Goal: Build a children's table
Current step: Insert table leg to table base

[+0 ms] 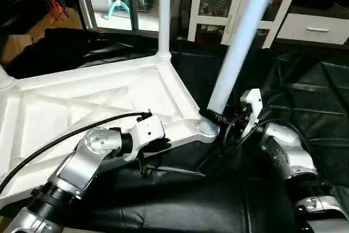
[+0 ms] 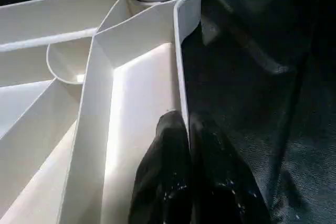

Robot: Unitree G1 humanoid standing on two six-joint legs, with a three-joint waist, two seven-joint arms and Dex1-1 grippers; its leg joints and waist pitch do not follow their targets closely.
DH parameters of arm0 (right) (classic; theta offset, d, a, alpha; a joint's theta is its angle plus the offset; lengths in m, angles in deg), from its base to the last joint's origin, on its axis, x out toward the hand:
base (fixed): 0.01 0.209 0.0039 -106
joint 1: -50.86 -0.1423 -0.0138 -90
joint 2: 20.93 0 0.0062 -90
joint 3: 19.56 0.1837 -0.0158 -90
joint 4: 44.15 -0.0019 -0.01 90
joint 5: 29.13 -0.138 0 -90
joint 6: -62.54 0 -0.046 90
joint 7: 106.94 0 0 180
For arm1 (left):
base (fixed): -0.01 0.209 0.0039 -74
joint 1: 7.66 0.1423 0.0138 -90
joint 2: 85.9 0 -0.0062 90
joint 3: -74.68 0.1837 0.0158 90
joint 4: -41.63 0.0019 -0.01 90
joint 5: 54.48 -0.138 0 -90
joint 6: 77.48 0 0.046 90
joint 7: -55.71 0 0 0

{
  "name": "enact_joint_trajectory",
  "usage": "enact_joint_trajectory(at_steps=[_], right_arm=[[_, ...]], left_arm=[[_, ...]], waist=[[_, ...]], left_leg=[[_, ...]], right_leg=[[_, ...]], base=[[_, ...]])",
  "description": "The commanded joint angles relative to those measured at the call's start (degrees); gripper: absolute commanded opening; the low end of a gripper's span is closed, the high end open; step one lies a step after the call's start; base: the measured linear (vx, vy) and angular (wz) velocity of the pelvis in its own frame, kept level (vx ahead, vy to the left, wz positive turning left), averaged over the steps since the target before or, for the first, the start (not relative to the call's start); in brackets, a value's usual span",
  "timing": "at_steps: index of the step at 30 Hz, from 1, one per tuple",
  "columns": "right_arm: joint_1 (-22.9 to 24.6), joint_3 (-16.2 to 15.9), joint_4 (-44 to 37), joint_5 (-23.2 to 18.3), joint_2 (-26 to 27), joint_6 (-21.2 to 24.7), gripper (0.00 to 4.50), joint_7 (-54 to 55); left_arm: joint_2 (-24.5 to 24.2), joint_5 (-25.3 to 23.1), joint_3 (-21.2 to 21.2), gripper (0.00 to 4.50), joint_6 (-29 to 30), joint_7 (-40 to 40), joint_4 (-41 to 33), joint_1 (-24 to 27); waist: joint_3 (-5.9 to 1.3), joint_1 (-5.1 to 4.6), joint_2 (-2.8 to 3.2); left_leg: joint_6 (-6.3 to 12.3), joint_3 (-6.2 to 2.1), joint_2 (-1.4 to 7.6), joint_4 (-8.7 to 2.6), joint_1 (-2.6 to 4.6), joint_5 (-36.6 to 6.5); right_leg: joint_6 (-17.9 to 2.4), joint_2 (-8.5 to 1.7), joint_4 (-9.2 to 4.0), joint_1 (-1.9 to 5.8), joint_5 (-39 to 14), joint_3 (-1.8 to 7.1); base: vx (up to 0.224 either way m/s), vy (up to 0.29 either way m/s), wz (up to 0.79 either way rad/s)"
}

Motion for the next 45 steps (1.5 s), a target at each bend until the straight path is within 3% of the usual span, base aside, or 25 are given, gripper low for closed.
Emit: enact_joint_trajectory(at_steps=[1, 13, 31, 32, 33, 34, 35, 37, 40, 42, 45], right_arm=[[1.14, -1.87, 1.23, 3.1, -1.6, -0.03, 1.87, -1.61], [1.14, -1.87, 1.23, 3.1, -1.6, -0.03, 1.87, -1.61], [1.14, -1.87, 1.23, 3.1, -1.6, -0.03, 1.87, -1.61], [1.16, -2.0, 1.75, 3.39, -1.69, -1.31, 1.87, -2.58], [3.51, -0.48, 3.37, 3.57, -0.45, -6.05, 1.87, 0.05], [5.12, 0.68, 4.59, 3.68, 0.47, -9.45, 1.87, 2.07], [6.1, 1.48, 5.46, 3.75, 1.09, -11.68, 1.87, 3.52], [6.26, 1.96, 5.87, 3.69, 1.34, -12.58, 1.87, 4.31], [5.79, 2.07, 5.92, 3.61, 1.28, -12.45, 1.87, 4.33], [5.5, 2.2, 6.07, 3.54, 1.34, -12.73, 1.87, 4.28], [5.29, 2.49, 6.38, 3.45, 1.57, -13.82, 1.87, 4.05]], left_arm=[[-0.8, -0.98, 1.51, 0.0, -0.28, -1.15, -0.4, 0.76], [-0.8, -0.98, 1.51, 0.0, -0.28, -1.15, -0.4, 0.76], [-0.8, -0.98, 1.51, 0.0, -0.28, -1.15, -0.4, 0.76], [-0.74, -1.03, 1.47, 0.0, -0.29, -1.2, -0.38, 0.76], [-0.1, -1.36, 1.21, 0.0, -0.43, -0.35, 0.44, -0.03], [0.38, -1.54, 0.99, 0.0, -0.54, 0.23, 1.02, -0.64], [0.71, -1.63, 0.82, 0.0, -0.61, 0.64, 1.38, -1.03], [0.84, -1.52, 0.65, 0.0, -0.59, 0.77, 1.37, -1.15], [0.73, -1.32, 0.49, 0.0, -0.61, 0.64, 1.24, -1.07], [0.53, -1.19, 0.34, 0.0, -0.65, 0.38, 1.32, -1.13], [0.28, -1.15, 0.11, 0.0, -0.81, 0.05, 1.51, -1.22]], waist=[[-2.85, 0.14, 0.33], [-3.07, 0.51, 0.32], [-3.08, 0.55, 0.34], [-3.12, 0.56, 0.34], [-3.1, 0.55, 0.34], [-3.09, 0.68, -0.06], [-3.02, 0.79, 0.19], [-2.89, 0.62, 0.04], [-2.75, 0.48, 0.31], [-2.92, 0.51, 0.51], [-2.98, 0.45, 0.32]], left_leg=[[7.52, -1.74, 3.85, -3.26, 0.91, 3.36], [8.54, -1.79, 3.81, -2.99, 0.9, 5.22], [8.27, -1.81, 3.81, -2.92, 0.91, 4.59], [8.3, -1.79, 3.83, -2.89, 0.91, 4.62], [8.29, -1.79, 3.83, -2.9, 0.92, 4.56], [8.32, -1.7, 3.86, -2.84, 0.82, 4.61], [8.07, -1.61, 3.9, -2.84, 0.98, 4.21], [7.45, -1.76, 3.95, -3.15, 0.93, 2.57], [6.34, -1.82, 3.89, -3.25, 0.92, -0.14], [6.33, -1.89, 3.83, -3.15, 0.9, 0.91], [7.07, -1.88, 3.78, -3.06, 0.81, 2.14]], right_leg=[[-16.73, -4.91, -2.32, 2.74, 12.5, 2.67], [-17.06, -4.86, -1.97, 2.78, 14.69, 2.65], [-17.08, -4.83, -1.95, 2.76, 13.68, 2.6], [-17.1, -4.86, -1.89, 2.75, 13.81, 2.58], [-17.09, -4.85, -1.92, 2.72, 13.74, 2.57], [-17.09, -5.12, -1.87, 2.77, 13.78, 2.72], [-16.96, -5.12, -1.98, 2.47, 13.73, 2.78], [-16.96, -4.94, -2.14, 2.6, 11.93, 2.66], [-16.69, -4.92, -2.41, 2.66, 8.35, 2.71], [-16.59, -4.88, -2.2, 2.7, 10.28, 2.71], [-16.77, -4.87, -2.04, 2.74, 12.67, 2.7]], base=[[0.0, 0.0, 0.0], [0.0, 0.0, 0.0], [0.0, 0.0, 0.0], [0.0, 0.0, 0.0], [0.0, 0.0, 0.0], [0.0, 0.0, 0.0], [0.0, 0.0, 0.0], [0.0, 0.0, 0.0], [0.0, 0.0, 0.0], [0.0, 0.0, 0.0], [0.0, 0.0, 0.0]])
